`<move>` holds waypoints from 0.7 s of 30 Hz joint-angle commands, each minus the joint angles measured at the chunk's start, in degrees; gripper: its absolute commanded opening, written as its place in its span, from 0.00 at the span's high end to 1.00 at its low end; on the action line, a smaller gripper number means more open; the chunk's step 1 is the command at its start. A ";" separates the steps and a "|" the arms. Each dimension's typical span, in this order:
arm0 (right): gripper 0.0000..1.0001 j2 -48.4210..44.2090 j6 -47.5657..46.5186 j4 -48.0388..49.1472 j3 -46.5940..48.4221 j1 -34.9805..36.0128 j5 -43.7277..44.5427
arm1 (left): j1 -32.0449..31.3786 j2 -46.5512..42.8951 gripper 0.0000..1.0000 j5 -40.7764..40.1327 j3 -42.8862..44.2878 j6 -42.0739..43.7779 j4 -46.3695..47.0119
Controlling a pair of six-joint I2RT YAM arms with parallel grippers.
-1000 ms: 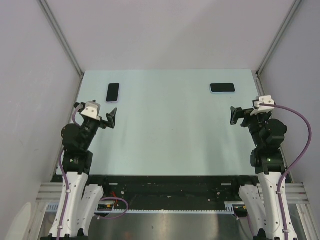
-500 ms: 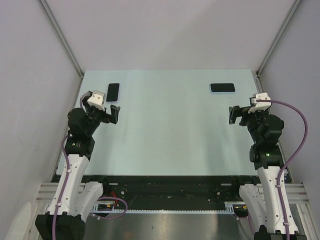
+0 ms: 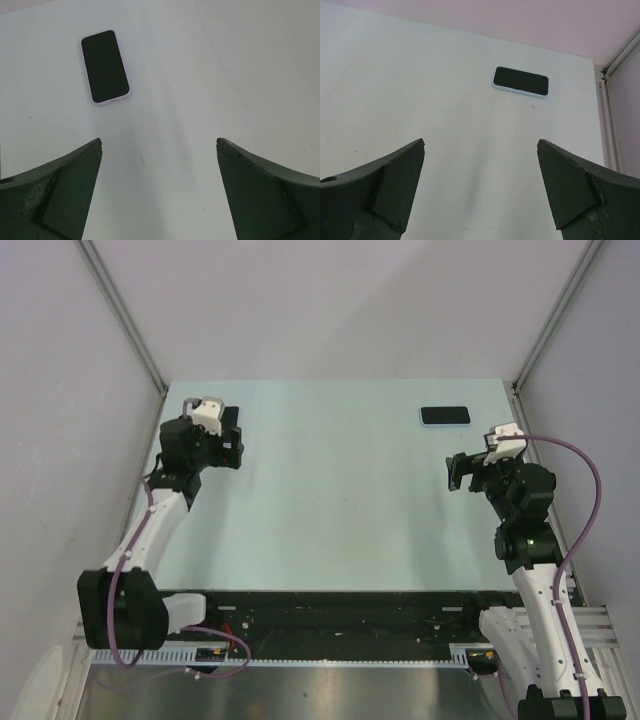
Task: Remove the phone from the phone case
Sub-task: Move the phone to the center of the board.
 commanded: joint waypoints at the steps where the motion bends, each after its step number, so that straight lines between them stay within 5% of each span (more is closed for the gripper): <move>1: 0.00 -0.16 -1.40 1.46 -0.26 0.42 0.49 | 0.32 5.89 0.00 -3.98 6.24 -1.48 0.82; 21: 0.00 0.46 -1.58 1.37 -0.43 0.86 -0.13 | 0.32 32.00 0.00 -9.87 22.85 -0.78 1.35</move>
